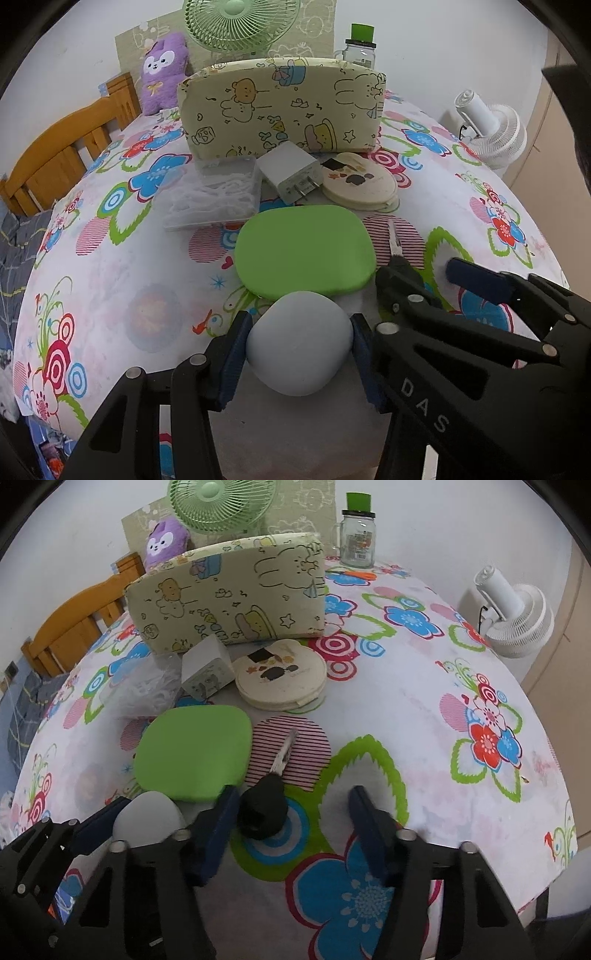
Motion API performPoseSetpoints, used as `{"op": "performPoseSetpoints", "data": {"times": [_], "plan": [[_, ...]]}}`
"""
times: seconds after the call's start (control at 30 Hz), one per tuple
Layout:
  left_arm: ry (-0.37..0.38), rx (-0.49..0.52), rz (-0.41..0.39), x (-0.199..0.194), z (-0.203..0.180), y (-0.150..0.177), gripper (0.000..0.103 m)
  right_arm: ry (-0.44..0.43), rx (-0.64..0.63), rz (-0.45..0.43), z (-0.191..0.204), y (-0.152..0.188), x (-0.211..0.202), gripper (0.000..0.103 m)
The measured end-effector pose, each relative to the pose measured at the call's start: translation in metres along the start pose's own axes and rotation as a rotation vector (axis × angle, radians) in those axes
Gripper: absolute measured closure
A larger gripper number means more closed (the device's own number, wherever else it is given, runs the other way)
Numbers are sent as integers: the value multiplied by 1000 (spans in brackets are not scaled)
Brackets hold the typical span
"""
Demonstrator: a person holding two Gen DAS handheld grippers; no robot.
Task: Organize rigid objects
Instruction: 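Grasp the white round puff with the left tool while the right tool grasps the black key fob, then lift the puff and key fob and carry both toward the fabric box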
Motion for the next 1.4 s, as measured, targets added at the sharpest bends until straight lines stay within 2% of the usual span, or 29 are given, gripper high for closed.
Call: {"op": "performPoseSetpoints", "data": {"times": [0.03, 0.07, 0.3, 0.47, 0.57, 0.6, 0.63, 0.7, 0.73, 0.9, 1.0, 1.23, 1.4], "plan": [[-5, -5, -3, 0, 2, 0, 47, -13, -3, -1, 3, -1, 0, 66], [1, -14, -5, 0, 3, -1, 47, -26, -2, -2, 7, -1, 0, 71], [-18, -41, 2, -2, 10, -5, 47, -8, -1, -13, 9, -8, -3, 80], [-16, -40, 9, 0, 6, -4, 47, 3, -24, -2, 6, -8, -3, 80], [-13, -35, 8, 0, 5, -2, 47, 5, -23, 9, 5, -6, -2, 76], [-10, -35, 8, -1, 5, -2, 47, -2, -17, 15, 6, -4, -2, 70], [-10, -35, 9, -1, 6, -1, 47, -7, -10, 22, 6, -3, -1, 59], [-7, -41, 17, -1, 8, -1, 47, -12, 17, 28, 6, 0, 1, 51], [-11, -39, 13, -2, 9, -1, 47, -9, 20, 24, 7, 0, 0, 50], [-16, -15, -1, -2, 11, 1, 47, 19, 10, 6, 10, 1, 0, 52], [-24, 17, -19, -3, 8, 1, 47, 60, -7, 5, 6, 0, 1, 68], [-30, 23, -18, -2, 8, 0, 47, 105, -30, 28, -1, -1, 1, 69], [3, 23, -6, -3, 0, -3, 48, 100, -1, 27, -9, -2, -2, 69]]}}
Point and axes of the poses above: each gripper's, at about its wrist camera, not at the fingertips, and x roughly the way its jaws point, z to its left, y to its underside, the point moved 8 cm from there along x, roughly the way its jaws point, and after that the axes turned 8 degrees about -x, right-handed, at the moved point
